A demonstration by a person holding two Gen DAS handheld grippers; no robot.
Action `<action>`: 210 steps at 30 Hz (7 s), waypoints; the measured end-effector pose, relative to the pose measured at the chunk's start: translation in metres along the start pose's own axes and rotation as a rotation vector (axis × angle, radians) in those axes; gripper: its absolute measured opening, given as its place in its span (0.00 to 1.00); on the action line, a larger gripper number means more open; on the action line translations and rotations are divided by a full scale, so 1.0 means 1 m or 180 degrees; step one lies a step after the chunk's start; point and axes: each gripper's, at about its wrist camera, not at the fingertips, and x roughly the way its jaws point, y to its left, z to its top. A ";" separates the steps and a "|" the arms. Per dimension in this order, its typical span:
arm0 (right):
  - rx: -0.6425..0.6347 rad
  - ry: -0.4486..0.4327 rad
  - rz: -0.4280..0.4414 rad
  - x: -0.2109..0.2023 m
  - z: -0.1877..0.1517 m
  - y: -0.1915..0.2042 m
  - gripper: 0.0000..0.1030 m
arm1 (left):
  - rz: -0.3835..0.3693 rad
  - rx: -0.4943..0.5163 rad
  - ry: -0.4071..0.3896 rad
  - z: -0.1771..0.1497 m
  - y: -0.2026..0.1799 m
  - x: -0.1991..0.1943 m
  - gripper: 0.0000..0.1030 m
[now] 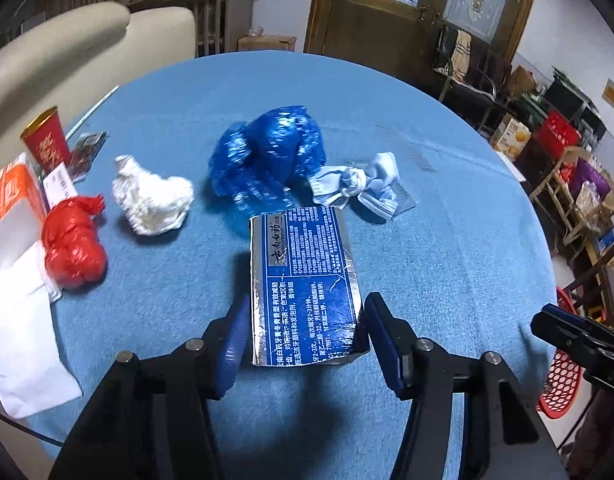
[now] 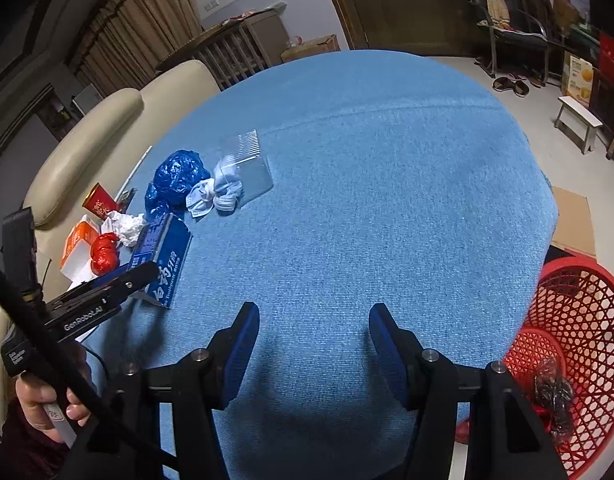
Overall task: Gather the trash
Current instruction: 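Grasp the clear plastic tray with the right gripper while the left holds the carton, then carry the milk carton and clear tray over the red mesh wastebasket with both grippers, then open both grippers to drop the carton and tray into the basket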
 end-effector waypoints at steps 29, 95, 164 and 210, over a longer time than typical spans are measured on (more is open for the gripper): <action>-0.0107 0.0046 0.0319 0.094 0.115 0.054 0.60 | -0.0031 0.0058 -0.0124 -0.004 0.005 -0.028 0.58; -0.0326 -0.0721 0.0441 -0.069 -0.002 0.028 0.50 | 0.0294 0.0666 -0.0570 -0.024 -0.063 -0.104 0.58; 0.0635 -0.1065 0.0088 -0.150 -0.070 -0.128 0.50 | -0.0305 0.1924 -0.0279 -0.039 -0.241 -0.090 0.58; 0.1374 -0.0838 -0.0160 -0.159 -0.094 -0.204 0.58 | -0.0650 0.1742 -0.0042 -0.045 -0.219 -0.071 0.59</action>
